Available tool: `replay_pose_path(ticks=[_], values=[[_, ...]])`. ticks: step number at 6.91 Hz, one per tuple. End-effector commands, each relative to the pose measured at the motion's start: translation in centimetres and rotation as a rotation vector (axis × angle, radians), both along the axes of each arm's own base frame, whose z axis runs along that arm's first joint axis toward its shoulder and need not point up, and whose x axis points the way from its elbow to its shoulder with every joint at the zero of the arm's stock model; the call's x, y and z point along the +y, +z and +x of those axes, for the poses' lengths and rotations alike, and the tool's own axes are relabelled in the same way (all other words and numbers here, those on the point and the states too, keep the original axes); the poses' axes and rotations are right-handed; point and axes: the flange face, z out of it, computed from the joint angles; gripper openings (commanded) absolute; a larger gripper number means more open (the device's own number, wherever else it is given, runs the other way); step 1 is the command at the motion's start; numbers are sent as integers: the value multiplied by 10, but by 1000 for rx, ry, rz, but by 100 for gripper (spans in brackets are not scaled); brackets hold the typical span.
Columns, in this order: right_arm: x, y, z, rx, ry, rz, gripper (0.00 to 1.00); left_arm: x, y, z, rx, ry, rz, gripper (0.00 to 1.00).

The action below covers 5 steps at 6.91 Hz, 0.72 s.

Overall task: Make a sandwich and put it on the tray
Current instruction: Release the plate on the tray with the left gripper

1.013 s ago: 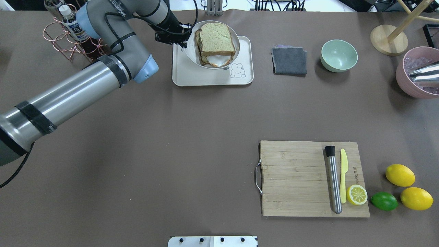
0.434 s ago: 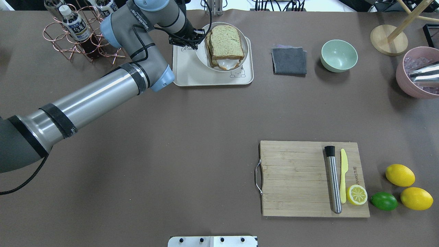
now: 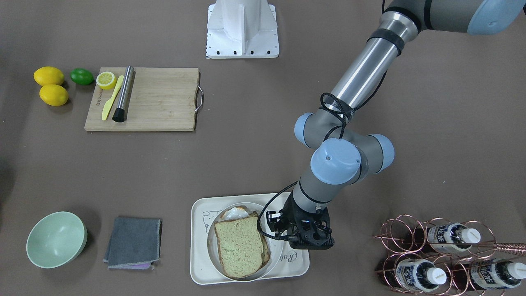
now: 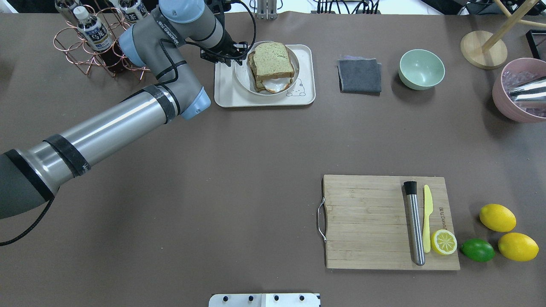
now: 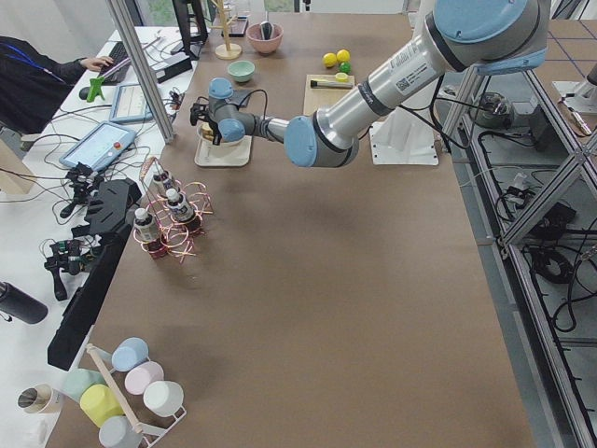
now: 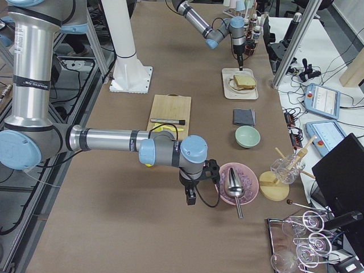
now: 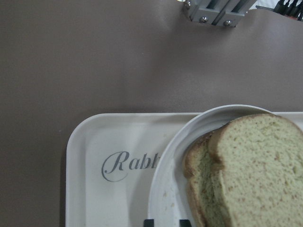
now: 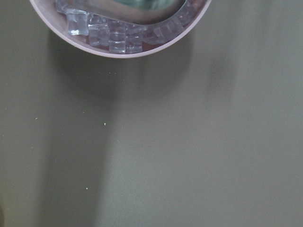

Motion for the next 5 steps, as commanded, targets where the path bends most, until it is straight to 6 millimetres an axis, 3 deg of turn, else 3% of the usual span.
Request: replay_pose_path(ticks=[1, 3, 4, 5], values=[[0, 1, 0, 0, 0, -2, 100, 9, 4, -9, 12, 5, 26, 98], [0, 2, 0, 2, -1, -2, 100, 35, 16, -40, 48, 4, 60, 98], [0, 2, 0, 2, -1, -2, 100, 64, 35, -66, 51, 10, 58, 98], [0, 2, 0, 1, -2, 0, 100, 85, 39, -101, 57, 55, 3, 98]])
